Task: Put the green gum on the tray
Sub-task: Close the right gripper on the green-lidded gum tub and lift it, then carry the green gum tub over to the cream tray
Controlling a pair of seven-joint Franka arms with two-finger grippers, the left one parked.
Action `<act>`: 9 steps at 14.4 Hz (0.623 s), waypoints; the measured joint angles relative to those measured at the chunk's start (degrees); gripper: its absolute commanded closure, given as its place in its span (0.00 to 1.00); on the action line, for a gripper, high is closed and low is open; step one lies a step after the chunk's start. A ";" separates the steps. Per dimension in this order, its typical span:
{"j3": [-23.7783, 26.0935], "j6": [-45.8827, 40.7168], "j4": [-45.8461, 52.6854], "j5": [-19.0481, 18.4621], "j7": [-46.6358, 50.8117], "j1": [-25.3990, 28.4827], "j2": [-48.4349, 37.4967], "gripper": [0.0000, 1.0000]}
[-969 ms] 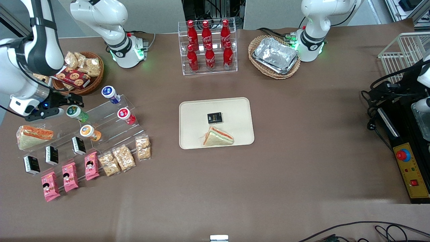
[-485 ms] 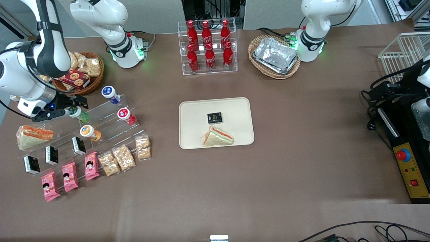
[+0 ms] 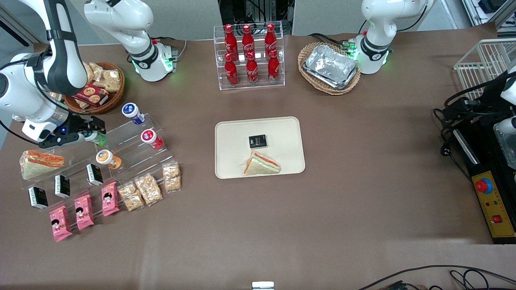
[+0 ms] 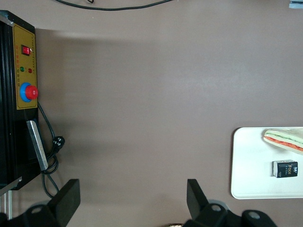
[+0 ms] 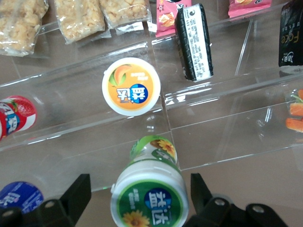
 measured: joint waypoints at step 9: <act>-0.16 0.48 0.13 0.00 0.00 -0.16 0.12 0.63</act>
